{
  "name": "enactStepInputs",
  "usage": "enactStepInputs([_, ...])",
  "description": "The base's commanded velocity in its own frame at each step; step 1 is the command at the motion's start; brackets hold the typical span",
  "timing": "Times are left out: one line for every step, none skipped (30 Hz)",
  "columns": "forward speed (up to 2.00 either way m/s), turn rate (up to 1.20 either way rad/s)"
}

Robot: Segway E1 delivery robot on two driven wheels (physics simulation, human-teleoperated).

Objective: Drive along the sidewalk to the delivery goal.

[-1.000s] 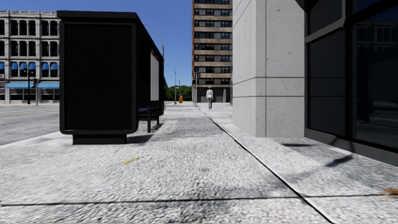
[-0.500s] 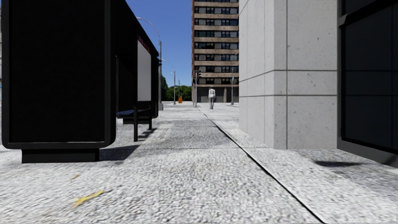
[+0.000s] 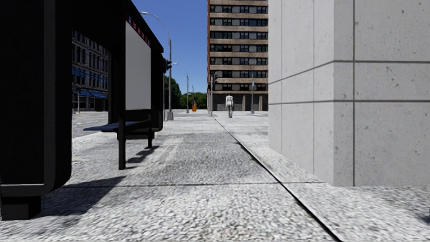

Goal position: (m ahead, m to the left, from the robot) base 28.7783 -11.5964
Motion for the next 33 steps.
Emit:
enactStepInputs([2.0, 0.0])
enactStepInputs([2.0, 0.0])
enactStepInputs([2.0, 0.0])
enactStepInputs([2.0, 0.0])
enactStepInputs([2.0, 0.0])
enactStepInputs([2.0, 0.0])
enactStepInputs([2.0, 0.0])
enactStepInputs([2.0, 0.0])
enactStepInputs([2.0, 0.0])
enactStepInputs([2.0, 0.0])
enactStepInputs([2.0, 0.0])
enactStepInputs([2.0, 0.0])
enactStepInputs([2.0, 0.0])
enactStepInputs([2.0, 0.0])
enactStepInputs([2.0, 0.0])
enactStepInputs([2.0, 0.0])
enactStepInputs([2.0, 0.0])
enactStepInputs([2.0, 0.0])
enactStepInputs([2.0, 0.0])
enactStepInputs([2.0, 0.0])
enactStepInputs([2.0, 0.0])
enactStepInputs([2.0, 0.0])
enactStepInputs([2.0, 0.0])
enactStepInputs([2.0, 0.0])
enactStepInputs([2.0, 0.0])
enactStepInputs([2.0, 0.0])
enactStepInputs([2.0, 0.0])
enactStepInputs([2.0, 0.0])
enactStepInputs([2.0, 0.0])
enactStepInputs([2.0, 0.0])
enactStepInputs([2.0, 0.0])
enactStepInputs([2.0, 0.0])
enactStepInputs([2.0, 0.0])
